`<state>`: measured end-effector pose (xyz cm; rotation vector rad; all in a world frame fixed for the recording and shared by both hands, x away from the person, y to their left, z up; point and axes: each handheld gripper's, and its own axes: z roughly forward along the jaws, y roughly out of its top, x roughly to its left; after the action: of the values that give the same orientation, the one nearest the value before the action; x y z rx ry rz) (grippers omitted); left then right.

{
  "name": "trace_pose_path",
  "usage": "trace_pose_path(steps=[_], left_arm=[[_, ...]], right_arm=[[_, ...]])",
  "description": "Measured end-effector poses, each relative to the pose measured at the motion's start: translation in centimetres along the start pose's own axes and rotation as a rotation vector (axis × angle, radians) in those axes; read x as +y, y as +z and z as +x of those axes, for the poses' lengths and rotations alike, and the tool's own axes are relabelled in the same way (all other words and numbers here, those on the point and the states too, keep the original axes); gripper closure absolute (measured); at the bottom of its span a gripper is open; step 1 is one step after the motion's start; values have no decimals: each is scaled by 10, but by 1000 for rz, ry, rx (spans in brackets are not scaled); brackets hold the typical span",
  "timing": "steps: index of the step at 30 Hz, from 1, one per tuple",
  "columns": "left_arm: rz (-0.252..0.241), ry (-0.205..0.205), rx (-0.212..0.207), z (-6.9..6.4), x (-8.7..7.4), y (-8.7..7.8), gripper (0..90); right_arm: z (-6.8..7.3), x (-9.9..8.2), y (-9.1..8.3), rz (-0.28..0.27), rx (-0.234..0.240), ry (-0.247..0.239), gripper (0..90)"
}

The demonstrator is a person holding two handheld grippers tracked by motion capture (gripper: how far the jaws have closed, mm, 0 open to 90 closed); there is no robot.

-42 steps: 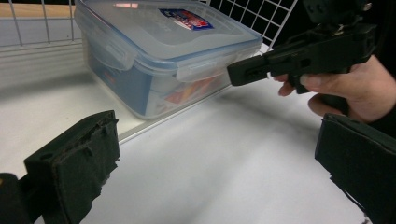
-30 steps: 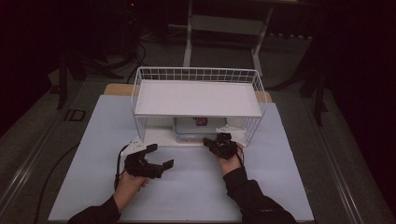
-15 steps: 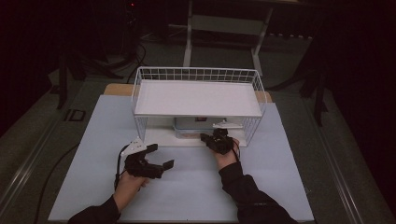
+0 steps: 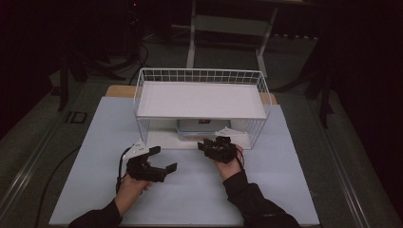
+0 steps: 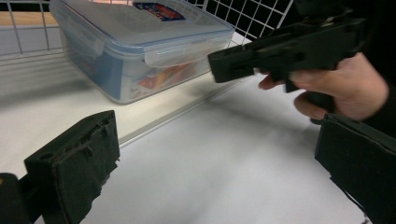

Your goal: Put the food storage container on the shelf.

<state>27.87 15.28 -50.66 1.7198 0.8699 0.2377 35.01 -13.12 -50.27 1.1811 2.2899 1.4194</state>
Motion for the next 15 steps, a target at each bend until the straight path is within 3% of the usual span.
trace_pose_path(steps=[4,5,6,10,15], left_arm=[[-9,10,-20,-5,3,-2,0],[-9,10,-20,-5,3,-2,0],[-16,19,-23,-7,4,-3,0],[-18,31,-59,-12,7,-6,0],[2,49,-96,-16,8,-11,0]], right_arm=[[6,-4,-12,-14,46,-40,251],[6,-4,-12,-14,46,-40,251],[7,-8,-19,-17,86,-43,193],[8,-15,-35,-14,123,-43,150],[4,-23,-57,-65,146,-49,146]])
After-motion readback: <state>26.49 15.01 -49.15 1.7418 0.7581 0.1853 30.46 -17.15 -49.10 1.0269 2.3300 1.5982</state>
